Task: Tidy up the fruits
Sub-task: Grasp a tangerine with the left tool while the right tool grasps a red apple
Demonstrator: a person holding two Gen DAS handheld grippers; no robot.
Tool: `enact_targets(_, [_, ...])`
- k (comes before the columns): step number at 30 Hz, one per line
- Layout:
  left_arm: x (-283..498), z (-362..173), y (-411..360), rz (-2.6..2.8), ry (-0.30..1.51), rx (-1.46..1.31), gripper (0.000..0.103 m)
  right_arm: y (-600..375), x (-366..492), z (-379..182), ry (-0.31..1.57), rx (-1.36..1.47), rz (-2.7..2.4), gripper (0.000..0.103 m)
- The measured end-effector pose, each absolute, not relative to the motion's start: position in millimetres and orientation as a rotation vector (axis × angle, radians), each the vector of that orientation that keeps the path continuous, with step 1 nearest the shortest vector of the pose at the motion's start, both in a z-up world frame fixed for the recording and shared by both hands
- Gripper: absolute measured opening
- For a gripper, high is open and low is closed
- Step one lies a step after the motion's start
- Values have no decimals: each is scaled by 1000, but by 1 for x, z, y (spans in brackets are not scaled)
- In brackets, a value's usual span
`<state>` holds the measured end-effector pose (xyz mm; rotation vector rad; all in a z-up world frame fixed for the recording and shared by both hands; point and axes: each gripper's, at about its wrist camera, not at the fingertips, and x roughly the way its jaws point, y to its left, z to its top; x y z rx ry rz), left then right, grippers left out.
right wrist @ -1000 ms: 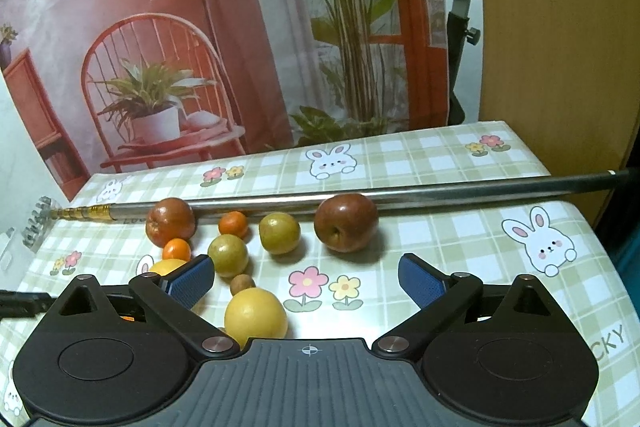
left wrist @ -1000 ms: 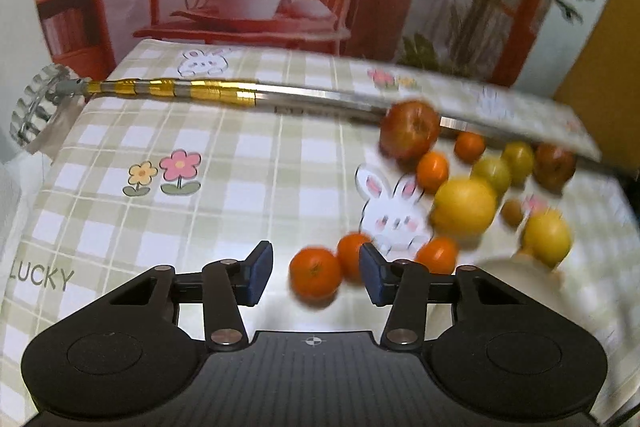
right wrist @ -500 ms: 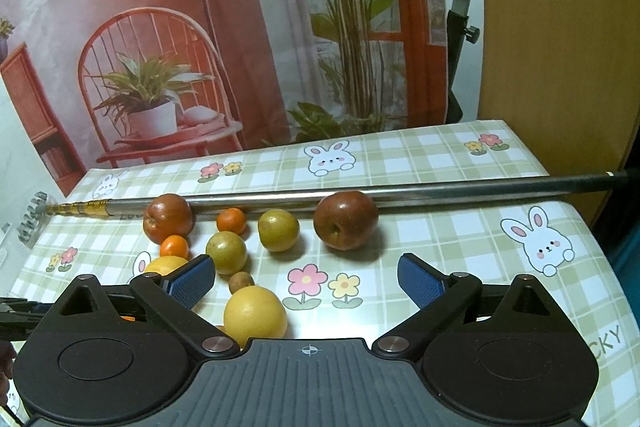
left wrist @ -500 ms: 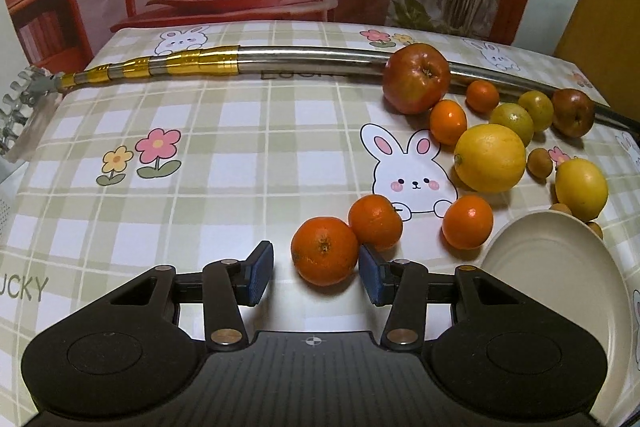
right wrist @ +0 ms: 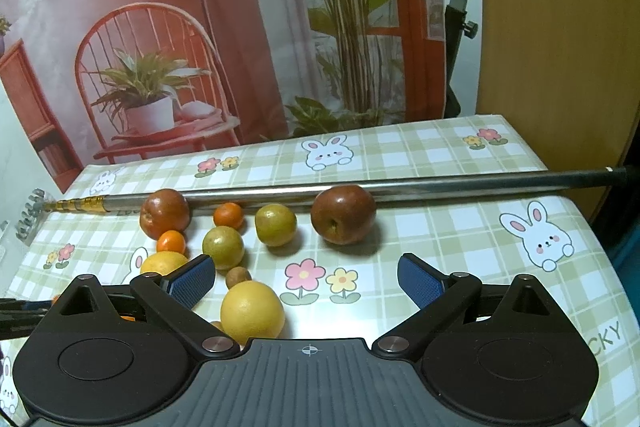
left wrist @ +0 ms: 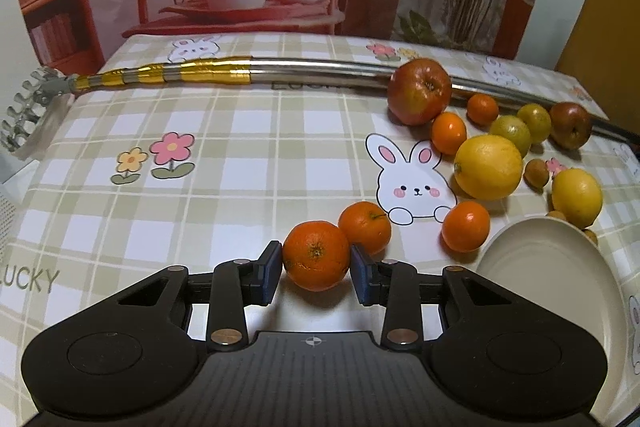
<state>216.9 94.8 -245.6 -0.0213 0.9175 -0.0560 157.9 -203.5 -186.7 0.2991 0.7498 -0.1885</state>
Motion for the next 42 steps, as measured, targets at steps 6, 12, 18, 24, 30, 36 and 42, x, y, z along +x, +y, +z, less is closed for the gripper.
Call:
enact_targets(6, [204, -224, 89, -64, 866, -40, 39, -206, 156, -196, 740, 280, -186, 94])
enact_targets(12, [191, -204, 70, -109, 801, -92, 39, -224, 165, -211, 659, 248, -181, 90])
enact_targets(18, [185, -196, 48, -154, 768, -94, 39, -250, 201, -239, 670, 273, -187, 88])
enact_targets(24, [185, -201, 43, -171, 796, -98, 39, -264, 245, -262, 697, 313, -232, 73])
enact_targets(30, [181, -205, 40, -187, 809, -103, 39, -279, 274, -273, 720, 405, -297, 61])
enact_targets(36, [183, -203, 41, -189, 803, -99, 39, -284, 269, -280, 726, 508, -233, 50])
enact_targets(42, [185, -203, 42, -186, 804, -99, 39, -268, 244, -272, 726, 437, -191, 49])
